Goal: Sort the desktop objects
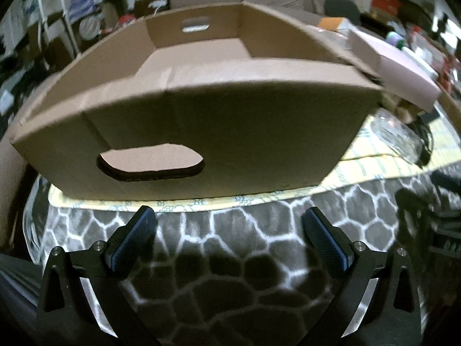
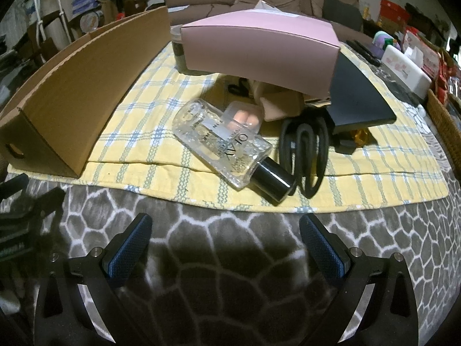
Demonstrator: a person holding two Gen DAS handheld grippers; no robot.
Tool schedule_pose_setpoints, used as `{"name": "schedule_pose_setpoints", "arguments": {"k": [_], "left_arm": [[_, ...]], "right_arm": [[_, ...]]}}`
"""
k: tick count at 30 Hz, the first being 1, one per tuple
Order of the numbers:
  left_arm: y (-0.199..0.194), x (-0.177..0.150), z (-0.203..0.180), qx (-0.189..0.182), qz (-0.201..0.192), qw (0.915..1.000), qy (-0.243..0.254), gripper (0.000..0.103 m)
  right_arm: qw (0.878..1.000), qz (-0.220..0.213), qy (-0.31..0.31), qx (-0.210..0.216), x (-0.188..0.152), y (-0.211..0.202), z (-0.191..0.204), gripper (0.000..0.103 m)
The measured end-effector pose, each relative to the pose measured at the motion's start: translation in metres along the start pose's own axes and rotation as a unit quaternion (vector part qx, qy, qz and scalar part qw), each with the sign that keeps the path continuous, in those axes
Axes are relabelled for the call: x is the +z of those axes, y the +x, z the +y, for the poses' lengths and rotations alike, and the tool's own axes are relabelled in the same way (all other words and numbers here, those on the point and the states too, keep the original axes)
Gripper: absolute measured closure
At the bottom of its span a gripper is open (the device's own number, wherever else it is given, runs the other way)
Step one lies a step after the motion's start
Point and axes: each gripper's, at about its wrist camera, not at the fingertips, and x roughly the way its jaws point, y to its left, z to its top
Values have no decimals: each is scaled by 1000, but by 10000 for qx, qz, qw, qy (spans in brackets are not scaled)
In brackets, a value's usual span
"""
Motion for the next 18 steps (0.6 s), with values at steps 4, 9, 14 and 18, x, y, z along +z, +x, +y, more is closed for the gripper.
{"name": "schedule_pose_setpoints", "arguments": {"k": [4, 9, 14, 18], "left_arm": [[-14, 0, -1, -49, -226, 9995, 203, 0], [-42, 6, -4, -126, -608, 9973, 401, 0], [-72, 22, -10, -432, -907, 9933, 570, 0], [-89, 47, -18, -1068, -917, 9886, 538, 0]], "right_arm": [[9997, -185, 127, 51, 2, -15, -7, 0], [9991, -398, 128, 93, 17, -39, -17, 0], [9984, -563, 85, 53, 30, -66, -25, 0], [9969, -705, 286, 220, 46, -80, -39, 0]]}}
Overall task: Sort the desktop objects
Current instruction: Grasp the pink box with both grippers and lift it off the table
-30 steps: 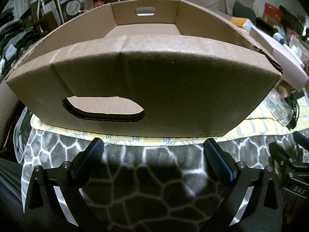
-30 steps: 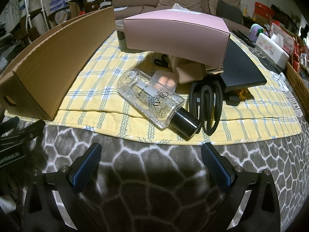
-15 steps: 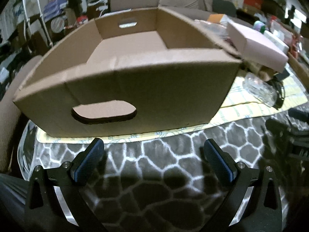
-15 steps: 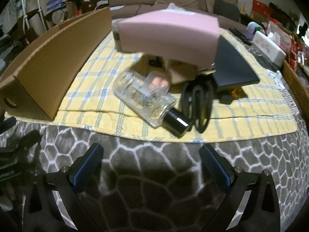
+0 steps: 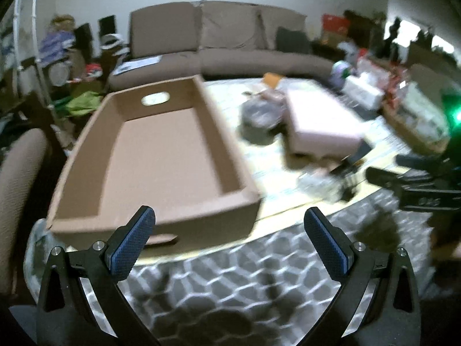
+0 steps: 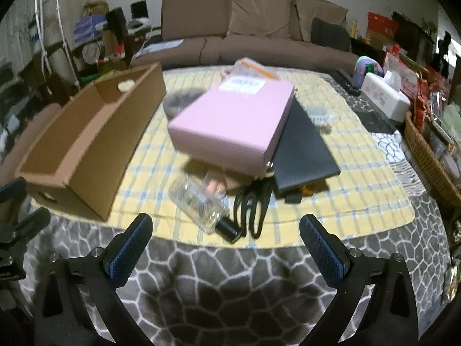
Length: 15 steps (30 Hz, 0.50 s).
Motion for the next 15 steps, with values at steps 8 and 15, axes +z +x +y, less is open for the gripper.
{"name": "schedule_pose_setpoints", "arguments": {"k": [8, 15], "left_arm": [[11, 65, -34, -731, -77, 9960, 510, 0], [62, 97, -65, -1174, 302, 9884, 915, 16]], "right_arm": [[9965, -195, 678, 444, 31, -11, -35, 0], [9927, -173, 931, 750, 50, 5, -61, 0]]}}
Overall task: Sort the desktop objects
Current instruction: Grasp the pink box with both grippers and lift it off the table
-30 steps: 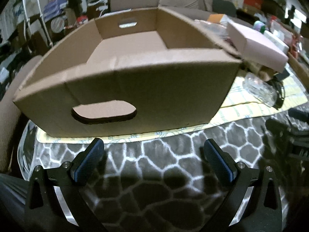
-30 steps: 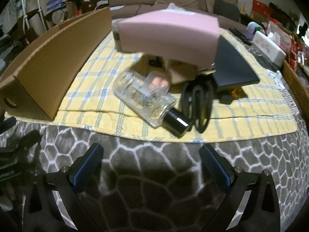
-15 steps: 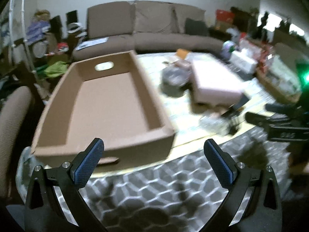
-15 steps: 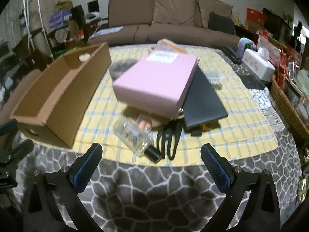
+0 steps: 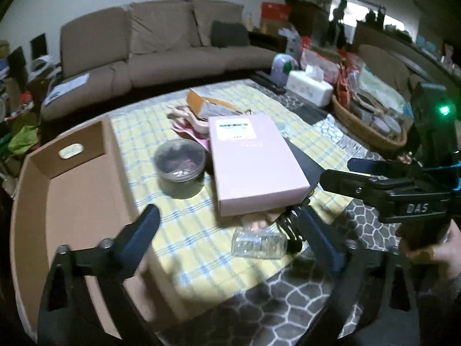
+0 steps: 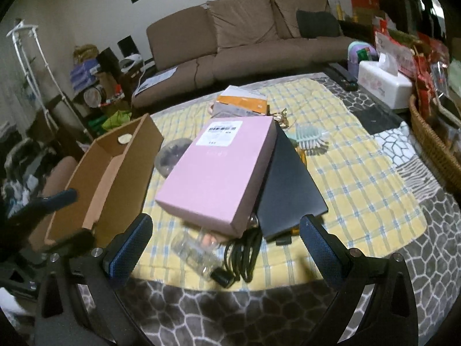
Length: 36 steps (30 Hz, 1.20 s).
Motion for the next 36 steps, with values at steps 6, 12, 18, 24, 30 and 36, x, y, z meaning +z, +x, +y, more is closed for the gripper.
{"name": "schedule_pose_setpoints", "arguments": {"k": [6, 12, 18, 24, 30, 36], "left_arm": [[41, 10, 4, -453, 301, 9985, -105, 26], [71, 11, -3, -618, 569, 9964, -119, 14], [92, 9, -3, -535, 785, 9954, -93, 13], [101, 6, -1, -1066, 914, 9891, -435, 18], [87, 5, -7, -1117, 826, 9895, -407, 18], [55, 10, -16, -1063, 579, 9924, -212, 18]], "right_arm": [[9988, 177, 331, 320, 7, 21, -18, 1], [9899, 279, 996, 974, 6, 38, -39, 1], [9830, 315, 1248, 1308, 10, 48, -43, 0], [9736, 422, 1350, 1791, 9, 56, -33, 0], [9720, 399, 1465, 1793, 11, 46, -28, 0], [9757, 274, 1223, 1800, 17, 19, -13, 0]]}}
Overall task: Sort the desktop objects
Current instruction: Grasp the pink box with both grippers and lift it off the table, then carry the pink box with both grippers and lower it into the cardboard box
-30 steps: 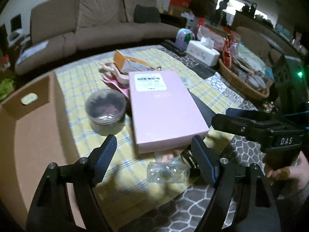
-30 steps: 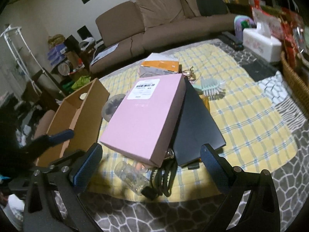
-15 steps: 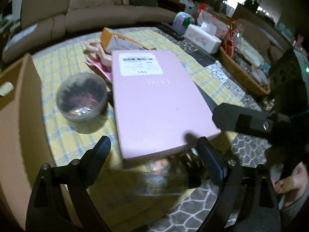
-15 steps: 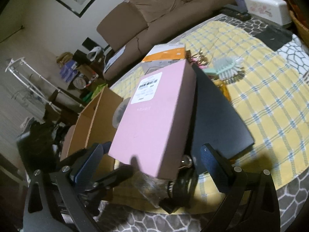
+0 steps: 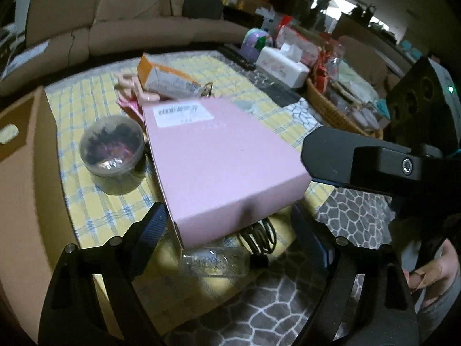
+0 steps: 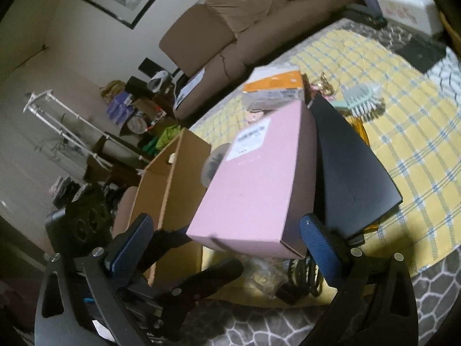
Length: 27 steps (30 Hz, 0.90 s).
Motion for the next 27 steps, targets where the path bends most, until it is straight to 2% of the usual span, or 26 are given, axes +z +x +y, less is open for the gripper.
{"name": "schedule_pose_setpoints", "arguments": {"k": [8, 17, 22, 27], "left_arm": [[-67, 17, -16, -83, -515, 9983, 261, 16], [-152, 33, -16, -233, -1163, 9929, 130, 13], [-202, 28, -8, -191, -1490, 9886, 68, 9], [-246, 16, 5, 32, -1793, 9838, 75, 7]], "right_arm": [[9989, -222, -395, 111, 2, -34, 49, 0], [9966, -390, -624, 358, 13, -60, 114, 0], [9949, -345, -776, 543, 10, -58, 152, 0], [9922, -247, -946, 774, 2, -46, 191, 0]]}}
